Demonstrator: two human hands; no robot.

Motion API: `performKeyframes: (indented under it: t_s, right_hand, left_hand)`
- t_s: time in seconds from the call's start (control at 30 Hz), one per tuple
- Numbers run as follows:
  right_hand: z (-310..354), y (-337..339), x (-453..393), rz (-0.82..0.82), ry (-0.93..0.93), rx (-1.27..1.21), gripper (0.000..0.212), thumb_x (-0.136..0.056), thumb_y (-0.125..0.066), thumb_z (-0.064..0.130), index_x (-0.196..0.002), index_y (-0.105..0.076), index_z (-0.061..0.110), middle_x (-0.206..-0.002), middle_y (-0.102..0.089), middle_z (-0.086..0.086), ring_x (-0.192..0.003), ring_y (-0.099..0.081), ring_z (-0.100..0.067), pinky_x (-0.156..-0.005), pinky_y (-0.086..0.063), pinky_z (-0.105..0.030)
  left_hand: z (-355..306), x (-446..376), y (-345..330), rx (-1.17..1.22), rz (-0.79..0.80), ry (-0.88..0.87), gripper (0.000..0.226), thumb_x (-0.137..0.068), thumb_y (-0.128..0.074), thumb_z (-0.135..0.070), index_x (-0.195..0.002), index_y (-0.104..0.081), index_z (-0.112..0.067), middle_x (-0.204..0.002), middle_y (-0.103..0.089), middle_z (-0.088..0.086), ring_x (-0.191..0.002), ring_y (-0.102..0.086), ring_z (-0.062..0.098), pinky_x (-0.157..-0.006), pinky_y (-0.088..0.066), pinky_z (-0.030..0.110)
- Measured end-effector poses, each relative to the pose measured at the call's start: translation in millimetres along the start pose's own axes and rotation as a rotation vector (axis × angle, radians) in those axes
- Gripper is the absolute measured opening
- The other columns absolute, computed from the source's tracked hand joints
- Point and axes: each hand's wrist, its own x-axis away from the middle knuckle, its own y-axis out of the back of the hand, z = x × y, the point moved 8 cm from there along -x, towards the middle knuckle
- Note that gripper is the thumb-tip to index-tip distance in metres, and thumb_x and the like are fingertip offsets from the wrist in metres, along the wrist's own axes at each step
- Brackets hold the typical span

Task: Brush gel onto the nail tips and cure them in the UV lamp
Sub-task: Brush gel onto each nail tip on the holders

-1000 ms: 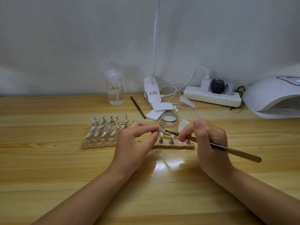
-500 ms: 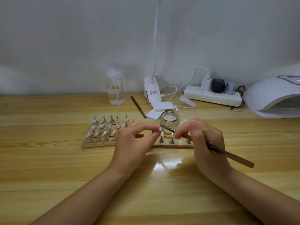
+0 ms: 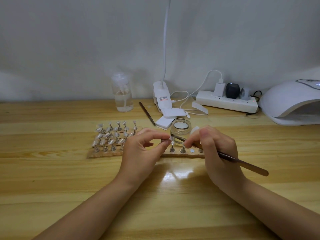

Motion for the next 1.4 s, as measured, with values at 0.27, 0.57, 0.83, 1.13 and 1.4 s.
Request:
performKeyframes:
  t_s: [0.27,0.57,0.83,1.13,1.4]
  right_hand:
    - [2.2,2.9,0.8,-0.010,-0.006,-0.060,0.040,-0.090,-0.031,0.022,-0.061,-0.058,0.020,-0.057,-0.059,0.001,-0.057,-0.055,-0.009,-0.059,-0.044,-0.027]
    - [1.4,-3.9,0.9,0.045,-0.020,-0.025,0.040,-0.090,-0.032,0.022,-0.062,-0.059,0.017,-0.057,-0.060,-0.003,-0.058,-0.056,-0.009,-0.058,-0.046,-0.028]
    - [-1.8,1.0,-0.3,0.003,-0.051,-0.004,0.036,-0.089,-0.032,0.023,-0.067,-0.059,0.018,-0.062,-0.060,0.001,-0.063,-0.056,-0.004,-0.062,-0.042,-0.013]
    - [2.1,-3.9,1.6,0.037,-0.051,-0.078,0.037,-0.090,-0.034,0.022,-0.063,-0.059,0.020,-0.059,-0.057,0.011,-0.057,-0.056,-0.001,-0.057,-0.042,-0.012]
    - [-3.7,-4.9,0.1,0.050,-0.094,0.039,0.036,-0.089,-0.032,0.028,-0.067,-0.059,0.018,-0.065,-0.059,0.005,-0.066,-0.054,0.000,-0.065,-0.038,-0.009]
  left_hand:
    - [0.7,-0.8,0.5,-0.014,-0.010,-0.003,0.025,-0.073,-0.073,-0.009,-0.074,-0.071,-0.034,-0.082,-0.067,-0.015,-0.081,-0.063,0.015,-0.075,-0.052,0.050]
    - [1.7,-0.4,1.0,-0.011,-0.016,0.013,0.022,-0.073,-0.073,-0.009,-0.074,-0.072,-0.032,-0.080,-0.067,-0.013,-0.082,-0.064,0.016,-0.076,-0.052,0.050]
    - [2.8,-0.6,1.1,-0.007,-0.011,0.021,0.022,-0.073,-0.073,-0.010,-0.074,-0.071,-0.033,-0.083,-0.068,-0.014,-0.083,-0.065,0.017,-0.077,-0.052,0.050]
    - [4.6,-1.1,0.5,-0.021,-0.012,0.023,0.023,-0.073,-0.073,-0.012,-0.074,-0.071,-0.035,-0.082,-0.067,-0.015,-0.081,-0.065,0.016,-0.075,-0.053,0.049]
    - [5.4,-1.0,0.8,-0.027,-0.014,0.035,0.024,-0.073,-0.073,-0.011,-0.072,-0.071,-0.035,-0.082,-0.067,-0.017,-0.079,-0.065,0.017,-0.075,-0.052,0.051]
